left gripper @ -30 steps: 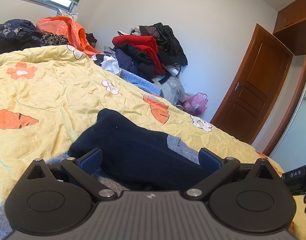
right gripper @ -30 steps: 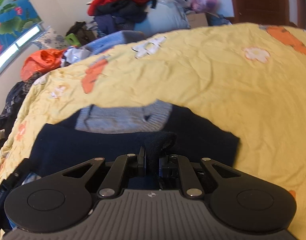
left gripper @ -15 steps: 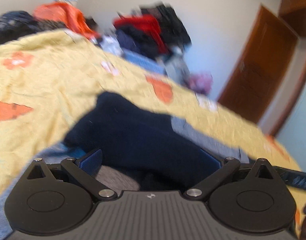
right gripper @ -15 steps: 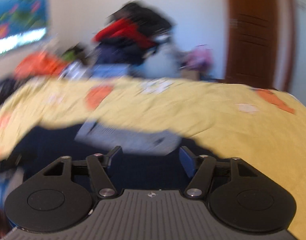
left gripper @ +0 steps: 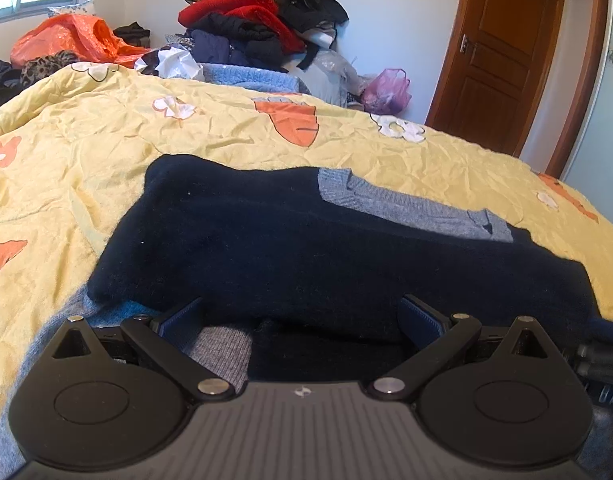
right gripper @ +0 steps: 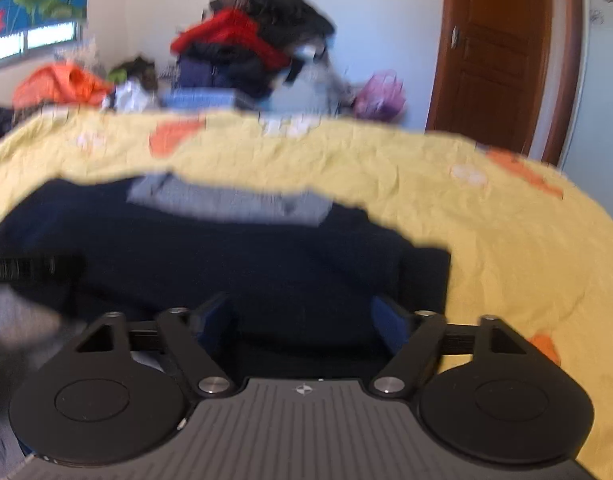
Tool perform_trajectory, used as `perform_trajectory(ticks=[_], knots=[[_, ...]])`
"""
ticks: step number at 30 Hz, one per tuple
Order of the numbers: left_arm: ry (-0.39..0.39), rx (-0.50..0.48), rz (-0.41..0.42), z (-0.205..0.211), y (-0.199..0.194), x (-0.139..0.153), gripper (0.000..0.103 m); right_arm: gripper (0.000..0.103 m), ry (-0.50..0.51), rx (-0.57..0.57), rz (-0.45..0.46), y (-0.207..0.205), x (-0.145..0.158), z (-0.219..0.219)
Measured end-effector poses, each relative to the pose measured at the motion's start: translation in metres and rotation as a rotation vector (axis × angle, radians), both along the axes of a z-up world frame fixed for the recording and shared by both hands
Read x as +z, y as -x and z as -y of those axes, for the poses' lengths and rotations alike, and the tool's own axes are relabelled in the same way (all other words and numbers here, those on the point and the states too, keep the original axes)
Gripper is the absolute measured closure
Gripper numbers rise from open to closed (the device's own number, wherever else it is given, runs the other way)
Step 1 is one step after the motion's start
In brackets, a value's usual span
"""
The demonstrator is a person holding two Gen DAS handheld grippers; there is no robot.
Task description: Fold small clothes
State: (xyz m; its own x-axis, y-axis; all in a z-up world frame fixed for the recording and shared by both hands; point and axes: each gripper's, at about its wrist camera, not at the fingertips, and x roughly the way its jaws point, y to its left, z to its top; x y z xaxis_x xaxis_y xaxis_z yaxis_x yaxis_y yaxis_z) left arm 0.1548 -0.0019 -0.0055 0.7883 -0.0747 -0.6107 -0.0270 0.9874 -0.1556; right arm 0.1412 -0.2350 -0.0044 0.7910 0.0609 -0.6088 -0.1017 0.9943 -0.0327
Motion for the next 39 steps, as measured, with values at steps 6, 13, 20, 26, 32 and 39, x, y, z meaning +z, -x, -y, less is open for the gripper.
perform_trajectory(ticks=[6,13,20,26,32,39], knots=[[-0.121,-0.029,-0.019,0.001,0.015,0.010,0.000,0.024,-0.112,-0.029,0.005,0.031,0.027,0.021],[-0.199,-0.230,-0.073,0.004,0.051,0.002,0.000,0.023,-0.082,0.040,-0.064,0.060,0.007,0.011],[-0.248,-0.249,-0.023,-0.043,0.091,0.000,0.000,0.005,-0.013,0.030,-0.049,0.093,0.002,0.028],[-0.184,-0.206,-0.039,-0.051,0.128,0.012,0.000,0.007,-0.043,0.042,-0.029,0.126,0.023,0.021],[-0.379,-0.372,0.037,-0.024,0.173,0.003,0.000,0.001,0.024,0.166,-0.072,0.151,0.003,-0.007],[-0.283,-0.269,-0.091,-0.103,0.187,0.011,0.000,0.003,-0.029,-0.001,-0.126,0.174,0.017,0.050]])
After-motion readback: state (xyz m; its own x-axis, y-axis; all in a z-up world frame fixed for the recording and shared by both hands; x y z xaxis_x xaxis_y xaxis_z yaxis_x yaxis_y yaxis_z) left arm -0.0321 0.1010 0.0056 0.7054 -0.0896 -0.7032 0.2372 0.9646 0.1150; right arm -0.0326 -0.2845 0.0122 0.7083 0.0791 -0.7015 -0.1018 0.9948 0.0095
